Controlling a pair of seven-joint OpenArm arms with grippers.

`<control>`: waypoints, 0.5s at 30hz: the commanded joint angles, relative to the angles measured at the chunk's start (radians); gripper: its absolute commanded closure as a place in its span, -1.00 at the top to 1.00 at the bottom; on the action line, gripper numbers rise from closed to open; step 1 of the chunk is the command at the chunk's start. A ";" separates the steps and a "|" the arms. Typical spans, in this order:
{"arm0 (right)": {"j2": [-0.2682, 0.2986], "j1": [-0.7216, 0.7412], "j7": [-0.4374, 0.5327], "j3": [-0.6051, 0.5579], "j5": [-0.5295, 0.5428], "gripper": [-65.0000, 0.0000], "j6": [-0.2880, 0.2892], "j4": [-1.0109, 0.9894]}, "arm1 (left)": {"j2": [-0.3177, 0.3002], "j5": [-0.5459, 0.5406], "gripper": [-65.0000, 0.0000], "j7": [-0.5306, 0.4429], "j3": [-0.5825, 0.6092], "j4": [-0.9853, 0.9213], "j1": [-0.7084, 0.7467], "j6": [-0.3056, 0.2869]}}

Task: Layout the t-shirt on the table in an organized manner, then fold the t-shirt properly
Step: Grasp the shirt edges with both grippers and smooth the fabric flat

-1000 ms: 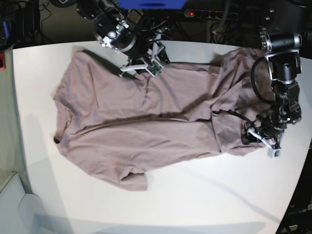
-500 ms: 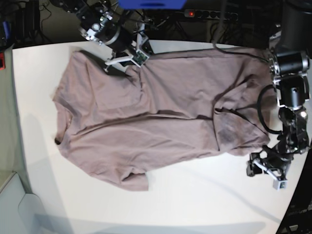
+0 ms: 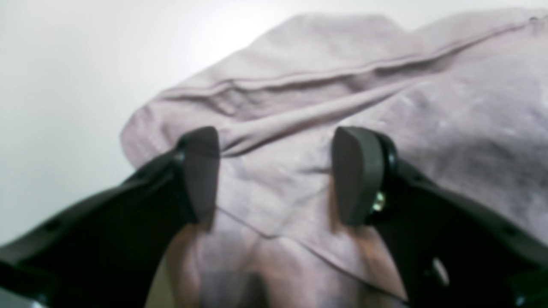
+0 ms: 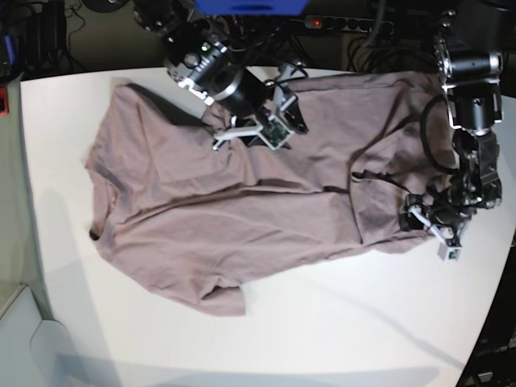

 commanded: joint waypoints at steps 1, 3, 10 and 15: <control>-0.023 0.018 0.024 0.000 0.006 -0.30 0.001 -0.016 | -0.018 -0.011 0.26 -0.023 -0.004 0.018 -0.028 -0.001; -0.053 0.023 0.030 0.000 0.006 -0.30 0.002 -0.081 | -0.018 -0.011 0.26 -0.023 -0.004 0.018 -0.028 -0.001; -0.096 0.086 0.030 0.000 0.006 -0.31 0.002 -0.290 | -0.017 -0.011 0.26 -0.023 -0.001 0.018 -0.031 -0.001; -0.051 0.060 0.030 0.002 0.006 -0.31 0.002 -0.309 | -0.017 -0.009 0.26 -0.135 0.004 -0.051 -0.034 0.000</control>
